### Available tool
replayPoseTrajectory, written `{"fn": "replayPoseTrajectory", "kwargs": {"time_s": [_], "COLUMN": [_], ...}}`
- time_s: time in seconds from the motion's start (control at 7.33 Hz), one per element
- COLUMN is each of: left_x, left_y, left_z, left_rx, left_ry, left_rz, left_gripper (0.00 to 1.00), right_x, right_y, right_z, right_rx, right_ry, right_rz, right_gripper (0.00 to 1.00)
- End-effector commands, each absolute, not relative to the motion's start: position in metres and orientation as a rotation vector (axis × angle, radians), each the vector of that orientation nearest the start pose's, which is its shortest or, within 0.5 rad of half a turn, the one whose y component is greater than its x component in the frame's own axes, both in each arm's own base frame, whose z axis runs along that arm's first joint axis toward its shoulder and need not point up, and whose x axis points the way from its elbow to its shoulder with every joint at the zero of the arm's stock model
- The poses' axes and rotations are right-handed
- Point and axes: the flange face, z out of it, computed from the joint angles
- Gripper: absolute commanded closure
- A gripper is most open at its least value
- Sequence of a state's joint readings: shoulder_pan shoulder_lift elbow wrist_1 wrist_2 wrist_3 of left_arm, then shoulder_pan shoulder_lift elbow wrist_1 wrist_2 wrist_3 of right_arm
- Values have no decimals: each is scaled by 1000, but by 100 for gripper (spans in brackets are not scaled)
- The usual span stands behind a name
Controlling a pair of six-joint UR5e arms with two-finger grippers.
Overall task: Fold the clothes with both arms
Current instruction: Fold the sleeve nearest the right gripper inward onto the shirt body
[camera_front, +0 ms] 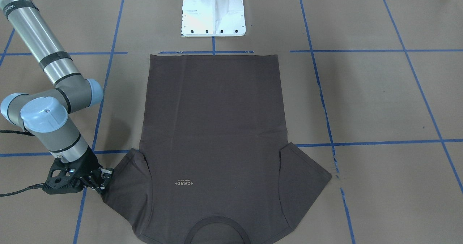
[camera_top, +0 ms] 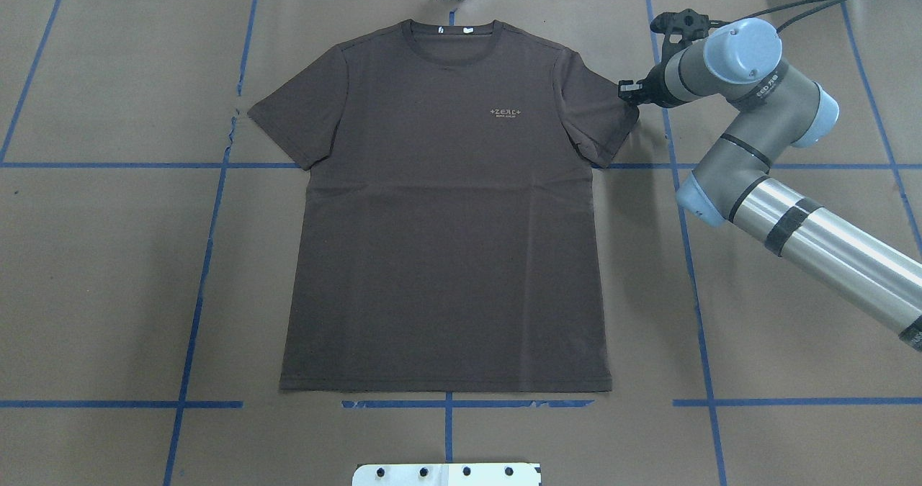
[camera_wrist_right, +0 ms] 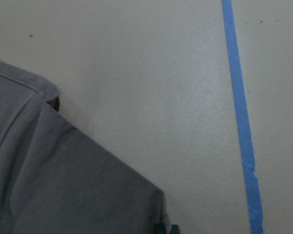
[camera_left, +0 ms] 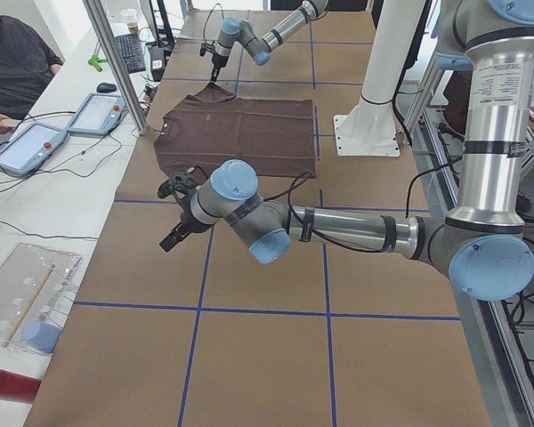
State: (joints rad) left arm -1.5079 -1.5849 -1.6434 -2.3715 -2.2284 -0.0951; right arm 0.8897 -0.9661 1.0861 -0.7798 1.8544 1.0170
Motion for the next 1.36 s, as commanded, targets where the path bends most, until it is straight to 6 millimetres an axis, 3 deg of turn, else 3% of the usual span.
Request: {"fn": "replayPoseTrajectory", "kwargs": {"time_s": [0.0,0.14,0.41,0.55,0.82,1.23], "left_x": [-40,-40,-39,-39,-39,-39], "left_y": [-524,-524,-524,-525,-525,-525], "left_z": [526,527,529,530,530,532], "left_rx": [802,800,797,796,796,792], "left_ry": [679,679,679,678,679,679], "left_rz": [262,262,261,262,260,259], "left_gripper": [0,0,0,0,0,0], "right_x": [-416,-430,-480,-504,-530,-545], "right_y": [-672,-663,-655,-647,-643,-648], "right_z": [384,363,300,277,284,275], "right_rx": [368,374,371,379,397,396], "right_ry": [-838,-820,-770,-748,-705,-697], "right_rz": [212,227,326,370,389,385], "right_gripper": [100,100,100,100,100,100]}}
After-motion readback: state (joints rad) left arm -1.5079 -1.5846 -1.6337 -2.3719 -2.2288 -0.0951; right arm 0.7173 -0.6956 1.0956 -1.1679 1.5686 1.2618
